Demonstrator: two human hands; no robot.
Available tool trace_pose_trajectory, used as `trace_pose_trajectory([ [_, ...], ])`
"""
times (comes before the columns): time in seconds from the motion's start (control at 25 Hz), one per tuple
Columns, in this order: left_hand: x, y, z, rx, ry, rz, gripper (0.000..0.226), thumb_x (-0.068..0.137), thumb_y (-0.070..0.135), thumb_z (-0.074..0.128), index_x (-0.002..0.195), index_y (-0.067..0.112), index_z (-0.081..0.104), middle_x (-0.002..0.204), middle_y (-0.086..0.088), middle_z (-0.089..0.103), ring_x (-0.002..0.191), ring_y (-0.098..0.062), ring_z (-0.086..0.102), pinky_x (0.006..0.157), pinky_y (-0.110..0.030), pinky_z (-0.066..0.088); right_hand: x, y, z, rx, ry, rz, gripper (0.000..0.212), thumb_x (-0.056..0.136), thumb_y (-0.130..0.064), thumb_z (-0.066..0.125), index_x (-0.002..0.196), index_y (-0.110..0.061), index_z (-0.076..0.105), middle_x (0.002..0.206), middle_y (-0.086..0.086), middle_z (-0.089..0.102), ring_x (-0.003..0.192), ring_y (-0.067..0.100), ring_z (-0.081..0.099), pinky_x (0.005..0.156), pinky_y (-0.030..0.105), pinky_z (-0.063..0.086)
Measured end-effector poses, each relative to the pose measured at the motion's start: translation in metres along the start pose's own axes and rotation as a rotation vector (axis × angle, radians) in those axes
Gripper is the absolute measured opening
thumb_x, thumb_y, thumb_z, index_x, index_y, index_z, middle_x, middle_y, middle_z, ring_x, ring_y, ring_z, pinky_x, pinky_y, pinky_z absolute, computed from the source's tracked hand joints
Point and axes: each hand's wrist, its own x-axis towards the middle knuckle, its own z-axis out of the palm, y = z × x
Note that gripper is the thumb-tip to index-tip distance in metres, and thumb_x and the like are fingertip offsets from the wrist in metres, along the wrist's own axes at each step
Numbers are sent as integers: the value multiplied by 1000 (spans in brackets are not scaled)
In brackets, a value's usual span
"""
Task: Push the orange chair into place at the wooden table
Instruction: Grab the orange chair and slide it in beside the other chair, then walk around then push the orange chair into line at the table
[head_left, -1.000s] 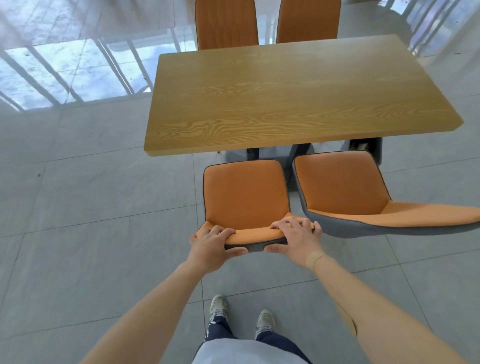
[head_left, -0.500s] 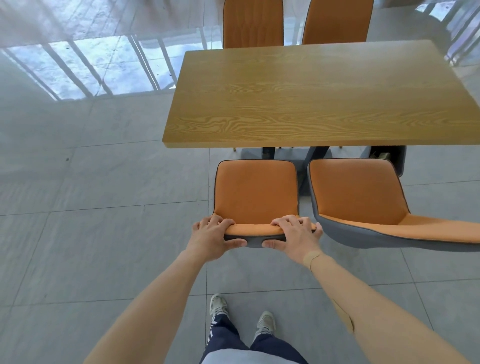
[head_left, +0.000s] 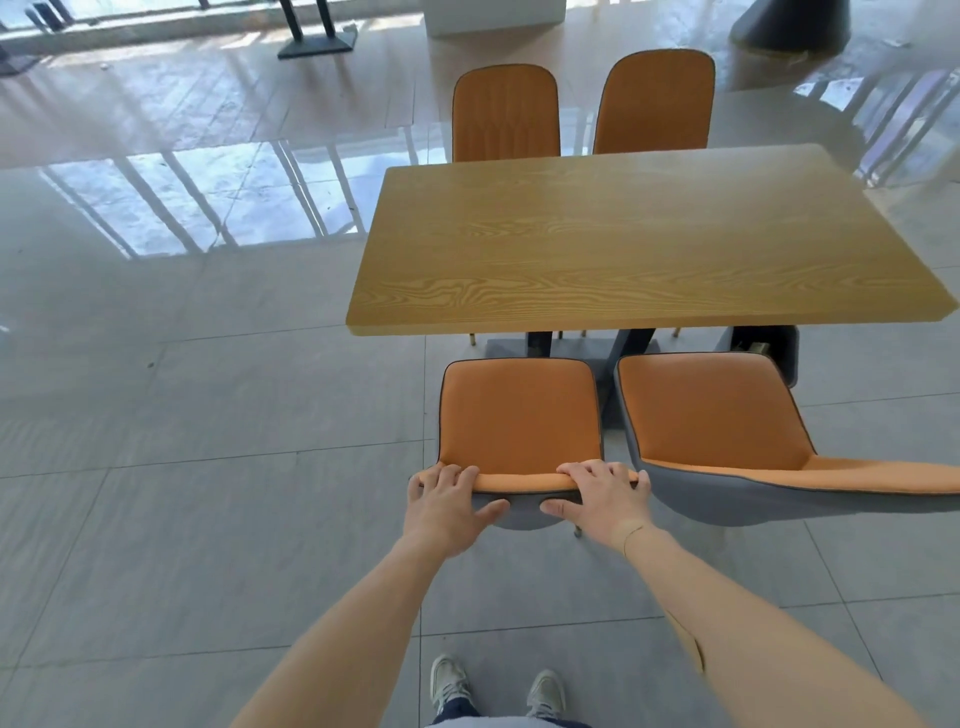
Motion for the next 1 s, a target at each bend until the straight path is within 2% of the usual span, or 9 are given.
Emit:
trace_pose_trajectory([
  [0.12,-5,-6,-2,-52,-17,18,69,92,70,32,149,32,25,157,1,27,146,-23,16,120,-43,10,-13,8,0,-21,49,-55,59,91,-68,36,143,-41,32,149,-9,38,139,21,26,113,52,21],
  [0.24,-12,-6,-8,-109,-22,6,68,93,67,36,150,32,25,159,2,25,147,-22,16,120,-43,14,-25,17,-2,1,51,-47,57,94,-63,37,145,-39,30,154,-7,32,144,20,21,114,51,23],
  [0.44,-28,-14,-17,-205,-17,9,66,91,68,39,148,34,31,157,5,27,145,-20,21,117,-46,23,-34,8,-9,26,130,-62,55,93,-63,38,138,-32,45,145,-5,45,135,20,36,110,45,32],
  [0.56,-41,-29,-22,-287,-11,15,58,92,66,40,143,37,37,154,8,33,139,-18,32,113,-44,29,-37,-15,-11,35,151,-136,51,93,-61,40,130,-29,53,136,-5,53,125,19,46,102,40,41],
  [0.76,-69,-83,-37,-490,8,-86,58,91,63,48,140,34,44,147,4,44,134,-18,41,111,-44,35,-30,-85,-18,82,86,-306,45,93,-57,46,126,-29,58,124,-7,62,110,14,56,90,33,52],
  [0.88,-87,-147,-53,-610,64,-152,60,89,64,51,139,31,46,145,4,45,133,-17,42,111,-39,35,-16,-149,-19,96,-2,-415,41,94,-56,47,126,-31,58,121,-8,64,105,12,59,88,35,54],
  [1.0,-106,-227,-69,-676,138,-202,60,88,64,52,138,32,48,143,7,46,132,-14,42,110,-35,34,3,-228,-17,110,-68,-491,41,93,-55,47,125,-33,58,126,-9,63,112,11,58,93,35,51],
])
